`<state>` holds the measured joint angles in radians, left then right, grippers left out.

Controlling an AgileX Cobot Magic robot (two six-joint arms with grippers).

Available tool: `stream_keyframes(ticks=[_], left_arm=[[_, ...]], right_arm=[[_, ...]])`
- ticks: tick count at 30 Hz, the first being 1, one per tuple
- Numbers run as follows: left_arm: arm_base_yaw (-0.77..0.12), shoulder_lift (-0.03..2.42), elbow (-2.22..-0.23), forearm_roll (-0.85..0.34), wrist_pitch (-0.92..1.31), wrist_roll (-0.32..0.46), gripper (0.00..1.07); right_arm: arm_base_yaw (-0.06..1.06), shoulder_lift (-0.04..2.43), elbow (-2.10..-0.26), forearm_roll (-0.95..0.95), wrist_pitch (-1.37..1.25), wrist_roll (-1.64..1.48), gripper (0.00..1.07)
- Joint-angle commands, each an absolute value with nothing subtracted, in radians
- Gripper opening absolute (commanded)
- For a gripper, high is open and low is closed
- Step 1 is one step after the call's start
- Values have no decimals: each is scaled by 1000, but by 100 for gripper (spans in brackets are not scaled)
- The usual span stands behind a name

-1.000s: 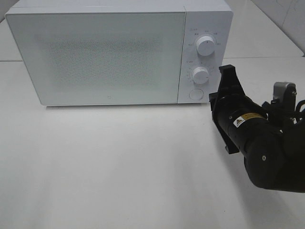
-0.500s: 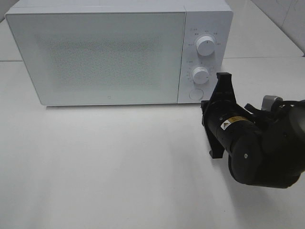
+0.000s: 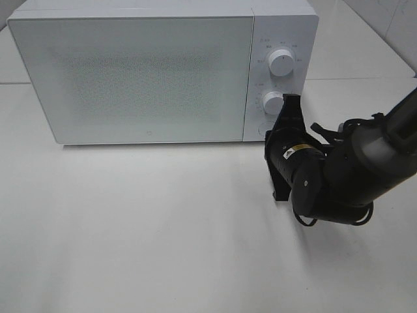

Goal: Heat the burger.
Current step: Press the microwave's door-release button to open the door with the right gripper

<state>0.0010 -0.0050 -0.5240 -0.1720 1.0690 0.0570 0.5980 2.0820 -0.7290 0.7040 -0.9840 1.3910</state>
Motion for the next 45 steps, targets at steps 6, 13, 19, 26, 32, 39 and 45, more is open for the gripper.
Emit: stream_keyframes(ticks=[6,13,19,26,32,39,45], left_arm=[[3,-21,-522,-180,1063,53,98],[3,-21,-522,-180,1063,53,98],[3,-21,-522,-180,1063,53,98],[3,-21,-522,-180,1063,53,98],[3,-21,-522,-180,1063,53,98],[3,-21,-522,-180,1063,53,98],[3,-21,-522,-180,1063,53,98]], right_arm=[[554,2133,-808,674,-946,1374,0],[547,2155,-826,685,-952,1357,0],[535,2156,-842,697,-947,1322,0],[513,2156,-868,695,-937,1287,0],[513,2156,-868,697,-943,1299,0],[517,2156,-868,681,-948,1360,0],[537,2156,-876,709,-950,1356,0]])
